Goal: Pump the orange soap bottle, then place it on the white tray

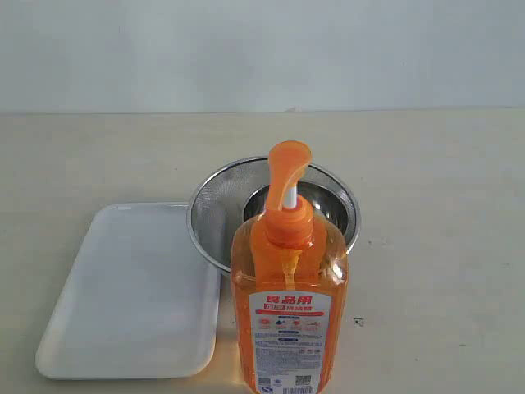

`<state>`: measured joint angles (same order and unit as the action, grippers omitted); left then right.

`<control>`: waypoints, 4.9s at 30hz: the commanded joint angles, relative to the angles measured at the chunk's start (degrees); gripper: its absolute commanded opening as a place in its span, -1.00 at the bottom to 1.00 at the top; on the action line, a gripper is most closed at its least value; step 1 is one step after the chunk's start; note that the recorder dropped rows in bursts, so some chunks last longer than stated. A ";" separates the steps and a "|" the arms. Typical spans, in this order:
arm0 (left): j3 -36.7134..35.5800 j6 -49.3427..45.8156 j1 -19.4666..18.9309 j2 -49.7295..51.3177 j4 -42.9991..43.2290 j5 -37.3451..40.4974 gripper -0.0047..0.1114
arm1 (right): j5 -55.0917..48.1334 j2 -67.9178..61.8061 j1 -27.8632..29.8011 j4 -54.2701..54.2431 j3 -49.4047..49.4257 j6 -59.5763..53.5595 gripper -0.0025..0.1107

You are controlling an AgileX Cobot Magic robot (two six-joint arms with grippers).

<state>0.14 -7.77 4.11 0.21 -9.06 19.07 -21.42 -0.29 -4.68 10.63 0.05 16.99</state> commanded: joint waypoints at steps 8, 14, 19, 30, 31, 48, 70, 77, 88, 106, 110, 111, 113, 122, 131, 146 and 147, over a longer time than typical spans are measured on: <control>-0.14 -0.23 0.50 -0.21 0.09 -0.15 -0.83 | 0.26 0.29 0.12 0.31 -0.05 -0.16 0.90; -0.14 -0.23 0.50 -0.21 0.09 -0.15 -0.83 | 0.26 0.29 0.12 0.31 -0.05 -0.16 0.90; -0.14 -0.23 0.50 -0.21 0.09 -0.15 -0.83 | 0.17 0.29 0.12 0.31 -0.05 0.83 0.90; -0.14 -0.23 0.50 -0.21 0.09 -0.15 -0.83 | -0.24 0.29 0.12 0.31 -0.05 5.13 0.75; -0.14 -0.23 0.50 -0.21 0.09 -0.15 -0.83 | -0.24 0.29 0.12 0.31 -0.05 5.14 0.66; -0.14 -0.23 0.50 -0.21 0.09 -0.15 -0.83 | 4.32 0.29 0.12 -1.29 -0.05 8.45 -0.91; -0.14 -0.23 0.50 -0.21 0.09 -0.15 -0.83 | 6.28 0.29 0.12 -14.11 -14.54 8.83 -0.91; -0.14 -0.23 0.50 -0.21 0.09 -0.15 -0.83 | 14.37 0.29 0.12 -14.54 -16.28 3.88 -0.91; -0.14 -0.23 0.50 -0.21 0.09 -0.15 -0.83 | 0.95 -25.85 -9.05 -14.54 -46.40 -6.61 -0.91; -0.14 -0.23 0.50 -0.21 0.09 -0.15 -0.83 | 10.60 -49.10 -17.16 -8.57 -60.70 -14.87 -0.96; -0.14 -0.23 0.50 -0.21 0.09 -0.15 -0.83 | 13.72 -50.78 -17.16 -8.57 -59.88 -14.53 -0.96; -0.14 -0.23 0.50 -0.21 0.09 -0.15 -0.83 | 15.63 -50.87 -17.16 -8.57 -58.76 -14.60 -0.96; -0.14 -0.23 0.50 -0.21 0.09 -0.15 -0.83 | 19.74 -50.87 -17.16 -8.57 -56.06 -14.22 -0.96; -0.14 -0.23 0.50 -0.21 0.09 -0.15 -0.83 | 25.47 -52.42 -17.04 -8.68 -47.02 -13.69 -0.96; -0.14 -0.23 0.50 -0.21 0.09 -0.15 -0.83 | 41.73 -50.65 -17.19 0.77 -26.93 -10.57 -0.96; -0.14 -0.23 0.50 -0.21 0.09 -0.15 -0.83 | 71.02 -49.55 -17.19 28.21 -10.00 10.38 -0.96; -0.14 -0.23 0.50 -0.21 0.09 -0.15 -0.83 | 71.48 -49.55 -17.19 29.99 -9.68 10.75 -0.96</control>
<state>0.14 -7.77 4.11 0.21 -9.06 19.07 48.04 -50.06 -21.73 37.39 -10.65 25.60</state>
